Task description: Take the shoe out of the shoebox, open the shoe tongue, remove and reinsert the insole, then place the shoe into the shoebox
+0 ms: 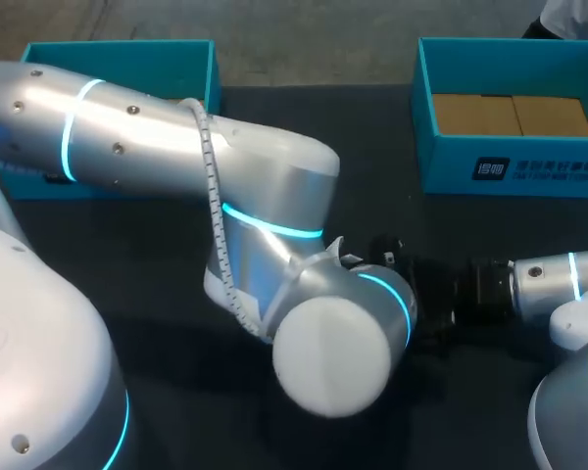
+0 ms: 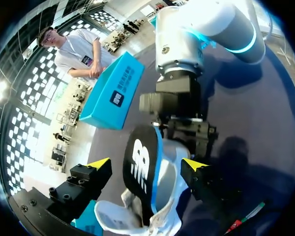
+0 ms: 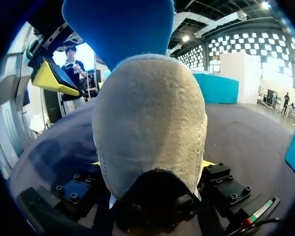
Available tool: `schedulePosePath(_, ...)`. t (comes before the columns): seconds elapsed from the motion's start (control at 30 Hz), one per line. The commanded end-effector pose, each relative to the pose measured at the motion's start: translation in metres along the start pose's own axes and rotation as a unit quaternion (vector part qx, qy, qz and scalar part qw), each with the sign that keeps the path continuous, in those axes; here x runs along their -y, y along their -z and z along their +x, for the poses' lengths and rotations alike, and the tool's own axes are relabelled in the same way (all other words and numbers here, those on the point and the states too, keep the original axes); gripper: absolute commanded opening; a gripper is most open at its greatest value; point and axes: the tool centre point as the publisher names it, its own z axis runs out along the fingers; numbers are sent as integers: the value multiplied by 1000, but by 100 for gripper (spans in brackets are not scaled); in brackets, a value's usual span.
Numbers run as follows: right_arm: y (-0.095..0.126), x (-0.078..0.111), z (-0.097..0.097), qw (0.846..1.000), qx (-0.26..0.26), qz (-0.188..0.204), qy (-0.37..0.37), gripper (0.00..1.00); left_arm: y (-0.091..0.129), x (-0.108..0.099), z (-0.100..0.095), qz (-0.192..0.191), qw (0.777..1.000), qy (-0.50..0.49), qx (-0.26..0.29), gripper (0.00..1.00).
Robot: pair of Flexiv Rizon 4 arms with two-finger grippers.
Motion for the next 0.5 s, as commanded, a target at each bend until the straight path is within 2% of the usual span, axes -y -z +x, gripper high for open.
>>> schedulePosePath(0.03, -1, 0, 0, 1000, 0, 2, 0, 0, 2, -12, 3, 1, 1000, -2, 5, 87)
schedulePosePath(0.07, -1, 0, 0, 1000, 0, 2, 0, 0, 2, -12, 3, 1, 1000, -2, 6, 86)
schedulePosePath(0.1, -1, 0, 0, 1000, 0, 2, 0, 0, 1, -15, 2, -1, 1000, -3, 6, 80)
schedulePosePath(0.23, -1, 0, 0, 1000, 0, 2, 0, 0, 3, -19, 0, -2, 1000, -2, 12, 72)
schedulePosePath(0.5, -1, 0, 0, 1000, 0, 2, 0, 0, 16, -26, 4, 4, 998, -4, 63, 73)
